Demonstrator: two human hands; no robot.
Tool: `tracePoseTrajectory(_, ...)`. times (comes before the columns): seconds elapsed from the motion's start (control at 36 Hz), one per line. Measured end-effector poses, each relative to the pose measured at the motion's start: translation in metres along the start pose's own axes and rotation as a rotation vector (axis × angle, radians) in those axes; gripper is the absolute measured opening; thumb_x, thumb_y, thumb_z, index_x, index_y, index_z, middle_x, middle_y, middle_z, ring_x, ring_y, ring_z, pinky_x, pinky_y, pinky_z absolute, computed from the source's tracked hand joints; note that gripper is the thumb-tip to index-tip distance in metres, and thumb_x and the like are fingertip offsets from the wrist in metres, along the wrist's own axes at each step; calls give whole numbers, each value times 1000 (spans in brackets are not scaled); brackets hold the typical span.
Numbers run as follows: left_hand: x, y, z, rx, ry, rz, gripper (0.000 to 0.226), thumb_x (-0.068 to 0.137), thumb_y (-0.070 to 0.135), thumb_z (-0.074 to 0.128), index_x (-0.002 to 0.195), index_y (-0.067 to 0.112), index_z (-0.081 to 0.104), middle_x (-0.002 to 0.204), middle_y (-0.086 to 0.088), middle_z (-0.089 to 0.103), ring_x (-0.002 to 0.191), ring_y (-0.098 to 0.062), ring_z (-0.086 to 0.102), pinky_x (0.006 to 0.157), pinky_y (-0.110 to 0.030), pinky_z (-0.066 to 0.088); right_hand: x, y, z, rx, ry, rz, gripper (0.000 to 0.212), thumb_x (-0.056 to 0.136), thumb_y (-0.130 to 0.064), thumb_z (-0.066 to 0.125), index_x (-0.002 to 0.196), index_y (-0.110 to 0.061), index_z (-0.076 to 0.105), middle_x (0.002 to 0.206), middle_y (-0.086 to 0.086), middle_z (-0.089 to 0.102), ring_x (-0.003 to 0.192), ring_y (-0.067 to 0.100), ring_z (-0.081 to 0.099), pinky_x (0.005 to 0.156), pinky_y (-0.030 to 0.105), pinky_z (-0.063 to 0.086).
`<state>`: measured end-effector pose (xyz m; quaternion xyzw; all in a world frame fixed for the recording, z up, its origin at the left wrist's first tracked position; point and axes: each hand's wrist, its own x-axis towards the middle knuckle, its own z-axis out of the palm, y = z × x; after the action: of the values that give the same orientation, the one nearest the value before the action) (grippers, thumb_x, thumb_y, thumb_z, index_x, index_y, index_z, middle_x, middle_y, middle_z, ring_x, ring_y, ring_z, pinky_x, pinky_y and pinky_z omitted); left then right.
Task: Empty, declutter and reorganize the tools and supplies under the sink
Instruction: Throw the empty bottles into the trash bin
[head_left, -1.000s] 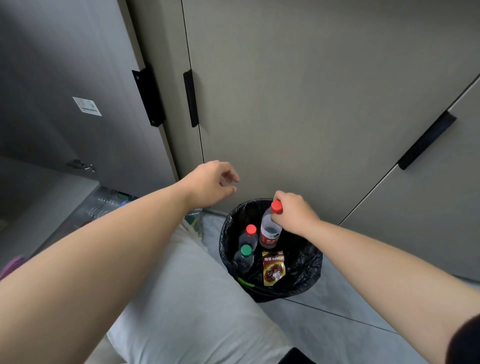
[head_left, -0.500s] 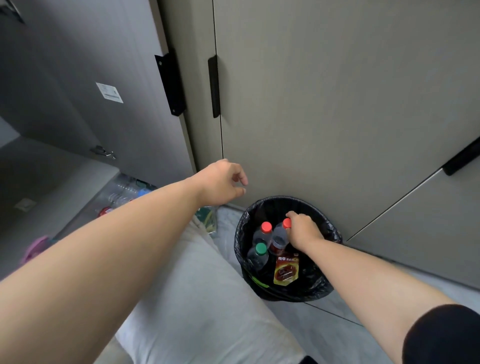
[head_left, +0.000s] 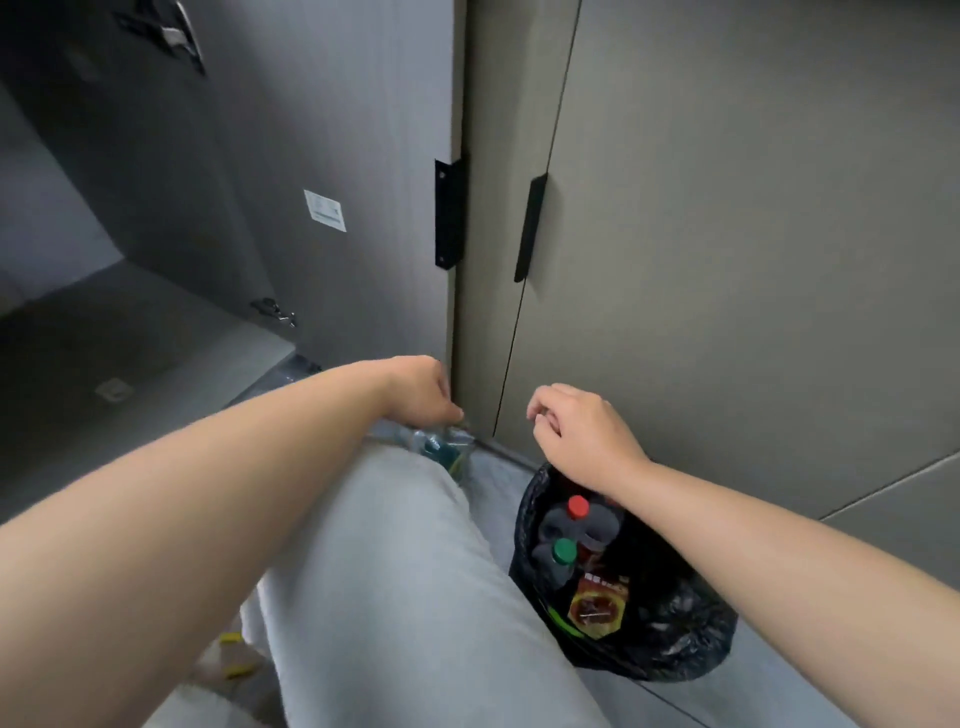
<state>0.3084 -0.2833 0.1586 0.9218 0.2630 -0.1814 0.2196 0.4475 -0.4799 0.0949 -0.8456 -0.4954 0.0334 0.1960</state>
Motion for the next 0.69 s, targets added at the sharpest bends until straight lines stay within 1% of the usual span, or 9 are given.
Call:
tracePoseTrajectory(0.14,-18,-104,-1,-127,163,-296,26,90,38,64,97,15,73,100,-8,73,94,-29,68,79,-31,55,54,-62,12,57,-128,-189,14,88,-19,51,88,-27,63,70,-17,47,70,14,51,71,36,51)
tracePoseTrajectory(0.22,-26,-162,17,-273,267,-447,23,90,35,67,95,12,70,96,-11,72,93,-31,68,78,-34,53,87,-97,33,70,-240,-261,15,88,-19,50,90,-26,64,72,-15,51,73,14,54,73,36,52)
tracePoseTrajectory(0.33,-28,-213,53,-468,365,-569,18,91,25,61,92,11,71,94,-16,73,87,-32,68,74,-37,55,128,-136,75,22,-426,-315,20,88,-17,51,94,-23,70,92,-3,66,89,22,62,80,32,50)
tracePoseTrajectory(0.42,-22,-237,84,-707,398,-620,17,92,22,61,75,16,61,100,-20,74,93,-36,70,72,-35,53,156,-160,115,-44,-567,-344,21,87,-18,53,95,-19,73,99,4,67,95,27,63,85,34,52)
tracePoseTrajectory(0.47,-17,-251,103,-901,407,-672,13,92,20,61,79,19,60,99,-19,74,86,-33,70,63,-33,54,172,-175,145,-96,-664,-363,19,87,-20,56,95,-19,72,103,6,68,98,28,63,87,34,53)
tracePoseTrajectory(0.53,-11,-266,121,-1051,400,-723,3,93,18,62,90,19,63,95,-15,73,73,-25,65,51,-22,47,188,-188,175,-152,-759,-375,20,89,-26,59,104,-23,71,115,5,65,107,26,61,90,29,50)
tracePoseTrajectory(0.56,-6,-274,131,-1119,400,-736,1,93,16,62,93,17,63,95,-16,72,74,-25,63,54,-23,47,195,-195,190,-187,-804,-378,25,90,-30,60,112,-24,70,123,5,62,114,26,59,93,29,47)
tracePoseTrajectory(0.61,3,-289,148,-1214,415,-765,3,93,13,64,93,15,61,99,-19,70,82,-30,65,68,-34,53,211,-205,218,-251,-882,-371,39,92,-36,59,128,-23,63,135,7,57,122,27,55,98,30,44)
tracePoseTrajectory(0.69,16,-313,167,-1296,446,-832,9,91,14,68,94,17,60,113,-21,68,105,-39,67,91,-47,56,231,-216,257,-337,-951,-363,47,95,-35,58,138,-15,56,137,11,58,123,28,56,98,30,45)
